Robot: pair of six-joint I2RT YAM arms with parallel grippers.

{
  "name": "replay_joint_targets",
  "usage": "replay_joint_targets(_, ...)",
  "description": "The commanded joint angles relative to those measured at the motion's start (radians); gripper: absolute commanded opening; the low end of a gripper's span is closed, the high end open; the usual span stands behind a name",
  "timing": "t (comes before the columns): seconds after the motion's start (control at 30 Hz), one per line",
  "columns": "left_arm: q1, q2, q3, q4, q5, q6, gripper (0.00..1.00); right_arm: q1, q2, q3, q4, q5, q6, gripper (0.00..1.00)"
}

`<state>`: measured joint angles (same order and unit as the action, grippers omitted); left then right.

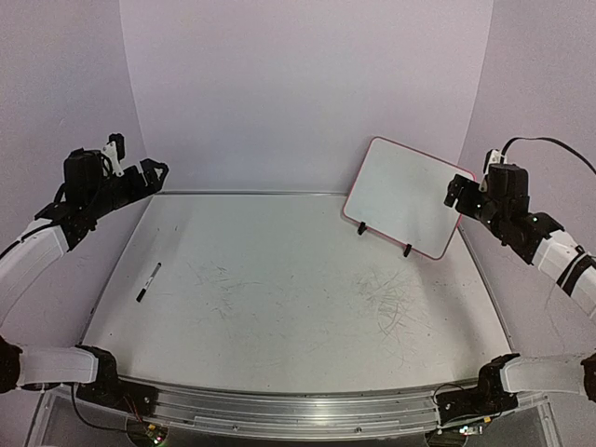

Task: Write a sentence on the whiteboard
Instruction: Move the whiteboard to the center of the board.

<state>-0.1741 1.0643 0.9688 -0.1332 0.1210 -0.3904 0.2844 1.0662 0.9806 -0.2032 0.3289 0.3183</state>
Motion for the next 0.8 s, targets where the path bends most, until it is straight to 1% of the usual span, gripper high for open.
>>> replay_joint_targets(0.0,-0.004,0.014,0.032,-0.006,0.049,0.003,0.99,0.002,-0.022,-0.018,0.060,0.020,0.000,0.98)
replay_joint_targets(0.17,-0.003,0.039,0.028,-0.009,0.093,-0.008,0.99,0.002,0.051,-0.009,0.068,0.009,0.049,0.98)
replay_joint_targets(0.27,-0.003,0.048,0.024,-0.010,0.122,-0.013,0.99,0.002,0.134,0.020,0.054,-0.068,0.068,0.98)
replay_joint_targets(0.47,-0.005,0.077,0.001,-0.011,0.201,-0.036,0.99,0.010,0.356,0.094,0.046,-0.226,0.107,0.98)
replay_joint_targets(0.63,-0.008,0.122,-0.023,-0.013,0.269,-0.051,0.99,0.048,0.511,0.154,0.044,-0.217,0.152,0.95)
replay_joint_targets(0.77,-0.029,0.141,-0.039,-0.012,0.309,-0.077,1.00,0.051,0.582,0.161,0.047,-0.218,0.212,0.94)
